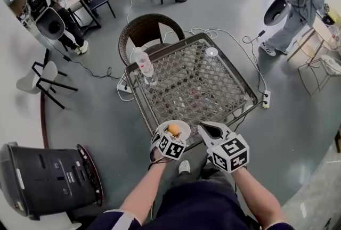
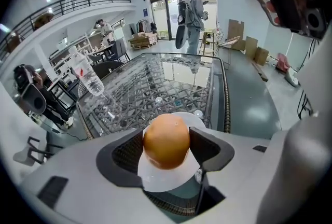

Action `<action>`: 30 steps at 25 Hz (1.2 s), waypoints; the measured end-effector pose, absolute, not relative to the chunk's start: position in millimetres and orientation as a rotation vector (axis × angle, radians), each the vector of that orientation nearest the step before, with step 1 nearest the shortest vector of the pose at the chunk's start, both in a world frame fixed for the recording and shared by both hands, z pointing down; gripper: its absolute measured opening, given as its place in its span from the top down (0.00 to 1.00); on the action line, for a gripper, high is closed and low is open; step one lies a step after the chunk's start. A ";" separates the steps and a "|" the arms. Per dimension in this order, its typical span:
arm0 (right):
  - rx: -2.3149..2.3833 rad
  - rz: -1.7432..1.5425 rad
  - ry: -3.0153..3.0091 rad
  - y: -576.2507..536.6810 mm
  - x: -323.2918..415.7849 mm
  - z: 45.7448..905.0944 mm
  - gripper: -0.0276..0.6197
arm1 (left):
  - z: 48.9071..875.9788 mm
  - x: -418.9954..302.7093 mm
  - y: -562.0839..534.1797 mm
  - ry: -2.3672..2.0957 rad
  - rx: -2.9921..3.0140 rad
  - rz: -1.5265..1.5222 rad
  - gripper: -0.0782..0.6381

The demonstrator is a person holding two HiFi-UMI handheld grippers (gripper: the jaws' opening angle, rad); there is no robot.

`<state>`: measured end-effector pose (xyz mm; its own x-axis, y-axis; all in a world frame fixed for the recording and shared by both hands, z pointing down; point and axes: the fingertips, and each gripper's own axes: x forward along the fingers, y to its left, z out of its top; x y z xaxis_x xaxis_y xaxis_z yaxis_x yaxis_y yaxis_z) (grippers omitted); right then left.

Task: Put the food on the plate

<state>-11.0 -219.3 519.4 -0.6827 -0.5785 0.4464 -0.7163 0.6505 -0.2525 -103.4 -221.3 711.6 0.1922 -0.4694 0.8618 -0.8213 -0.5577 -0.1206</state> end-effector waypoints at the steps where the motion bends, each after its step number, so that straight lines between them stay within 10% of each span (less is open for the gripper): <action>1: 1.037 0.595 -2.544 -218.8 -9.6 519.0 0.95 | 711.7 -101.3 -221.7 -1.215 2.113 1.318 0.52; 30: 1.093 0.616 -2.547 -215.1 -0.1 516.6 0.95 | 668.6 -97.3 -223.8 -1.197 2.134 0.919 0.48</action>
<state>-0.1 -215.1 516.6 -0.6648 -0.6106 0.4303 -0.7398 0.6182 -0.2657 -97.3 -223.8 668.6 0.3785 -0.5196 0.7660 -0.8741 -0.4729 0.1112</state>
